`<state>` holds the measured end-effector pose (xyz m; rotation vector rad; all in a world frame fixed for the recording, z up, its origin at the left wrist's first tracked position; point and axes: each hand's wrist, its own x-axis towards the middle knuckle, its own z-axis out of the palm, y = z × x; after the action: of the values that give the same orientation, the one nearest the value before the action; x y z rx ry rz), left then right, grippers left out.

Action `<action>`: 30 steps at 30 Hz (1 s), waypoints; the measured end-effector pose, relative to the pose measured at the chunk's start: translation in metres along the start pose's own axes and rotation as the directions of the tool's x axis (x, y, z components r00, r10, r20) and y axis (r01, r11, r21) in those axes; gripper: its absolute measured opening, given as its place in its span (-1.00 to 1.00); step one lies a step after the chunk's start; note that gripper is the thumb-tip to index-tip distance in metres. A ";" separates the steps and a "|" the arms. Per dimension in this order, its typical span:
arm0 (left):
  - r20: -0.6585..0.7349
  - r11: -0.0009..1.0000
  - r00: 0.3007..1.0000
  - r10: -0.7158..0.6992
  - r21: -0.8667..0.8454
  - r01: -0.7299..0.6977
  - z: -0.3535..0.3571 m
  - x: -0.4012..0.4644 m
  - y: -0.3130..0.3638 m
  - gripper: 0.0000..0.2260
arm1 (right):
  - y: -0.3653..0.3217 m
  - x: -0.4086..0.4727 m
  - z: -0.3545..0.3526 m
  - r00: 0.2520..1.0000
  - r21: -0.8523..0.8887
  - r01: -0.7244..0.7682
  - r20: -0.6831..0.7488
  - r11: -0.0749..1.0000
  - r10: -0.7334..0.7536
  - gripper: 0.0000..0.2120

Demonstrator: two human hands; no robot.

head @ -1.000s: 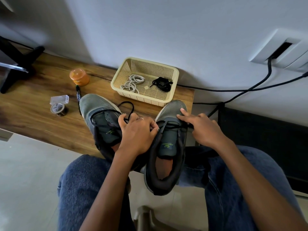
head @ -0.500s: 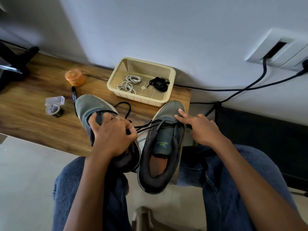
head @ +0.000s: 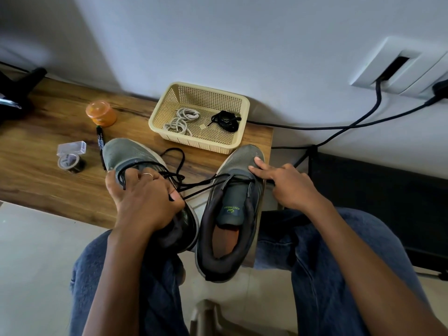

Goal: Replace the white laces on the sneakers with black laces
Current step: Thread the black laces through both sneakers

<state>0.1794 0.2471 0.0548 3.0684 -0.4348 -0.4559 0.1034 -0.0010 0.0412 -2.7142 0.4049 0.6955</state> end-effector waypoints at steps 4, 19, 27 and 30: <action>-0.144 0.998 0.989 0.032 -0.041 -0.038 0.004 -0.005 0.012 -0.86 | 0.000 0.000 0.001 0.998 0.085 0.037 -0.050 0.996 -0.033 -0.32; -0.191 0.884 0.971 0.145 -0.416 -0.214 0.031 0.006 0.060 -0.87 | -0.009 0.005 0.004 0.954 0.331 0.169 -0.293 0.928 -0.070 -0.90; -0.154 0.931 0.986 0.059 -0.349 -0.110 0.026 0.005 0.060 -0.86 | -0.012 0.005 0.005 0.969 0.348 0.146 -0.239 0.926 -0.063 -0.89; -0.123 0.938 0.992 0.030 -0.340 -0.070 0.024 0.005 0.061 -0.86 | -0.014 0.004 0.006 0.973 0.342 0.133 -0.221 0.930 -0.058 -0.90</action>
<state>0.1602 0.1875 0.0335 2.7210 -0.3821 -0.3098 0.1093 0.0131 0.0370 -2.4444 0.3992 0.2767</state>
